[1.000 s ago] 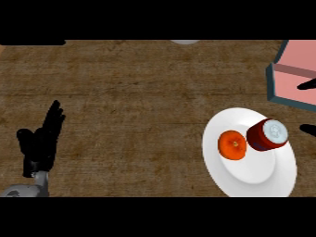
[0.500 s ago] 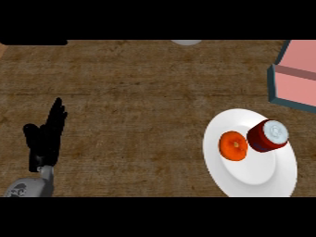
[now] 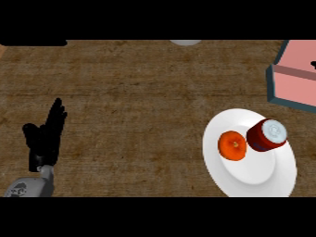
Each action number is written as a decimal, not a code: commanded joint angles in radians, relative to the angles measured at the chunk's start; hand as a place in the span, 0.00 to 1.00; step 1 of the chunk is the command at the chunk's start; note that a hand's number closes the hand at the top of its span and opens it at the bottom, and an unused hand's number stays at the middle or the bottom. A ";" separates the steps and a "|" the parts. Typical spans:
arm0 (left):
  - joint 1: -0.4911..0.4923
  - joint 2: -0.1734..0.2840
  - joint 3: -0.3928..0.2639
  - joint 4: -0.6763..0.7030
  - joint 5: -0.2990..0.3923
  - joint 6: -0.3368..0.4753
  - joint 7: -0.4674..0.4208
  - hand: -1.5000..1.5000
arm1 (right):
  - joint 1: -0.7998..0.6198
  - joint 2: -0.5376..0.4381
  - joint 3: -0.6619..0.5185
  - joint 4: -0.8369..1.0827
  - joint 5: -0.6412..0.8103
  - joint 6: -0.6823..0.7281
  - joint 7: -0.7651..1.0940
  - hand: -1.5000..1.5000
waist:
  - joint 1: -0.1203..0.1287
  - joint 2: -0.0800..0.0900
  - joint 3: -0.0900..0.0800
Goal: Pick the can from the plate and place it in the cardboard box
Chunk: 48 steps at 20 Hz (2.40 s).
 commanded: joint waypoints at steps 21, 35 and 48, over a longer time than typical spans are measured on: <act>0.094 -0.024 0.055 -0.038 -0.035 -0.082 -0.043 0.50 | 0.143 0.252 -0.015 -0.359 0.264 0.185 0.410 0.00 | 0.001 0.000 0.001; -0.012 -0.041 0.099 -0.028 -0.066 -0.093 0.041 0.50 | 0.102 0.433 -0.014 -0.334 0.432 0.263 0.508 0.00 | 0.001 0.001 0.001; 0.009 -0.049 0.106 -0.093 -0.103 -0.083 0.088 0.50 | 0.033 0.517 0.062 -0.229 0.617 0.245 0.471 0.00 | 0.005 0.000 0.001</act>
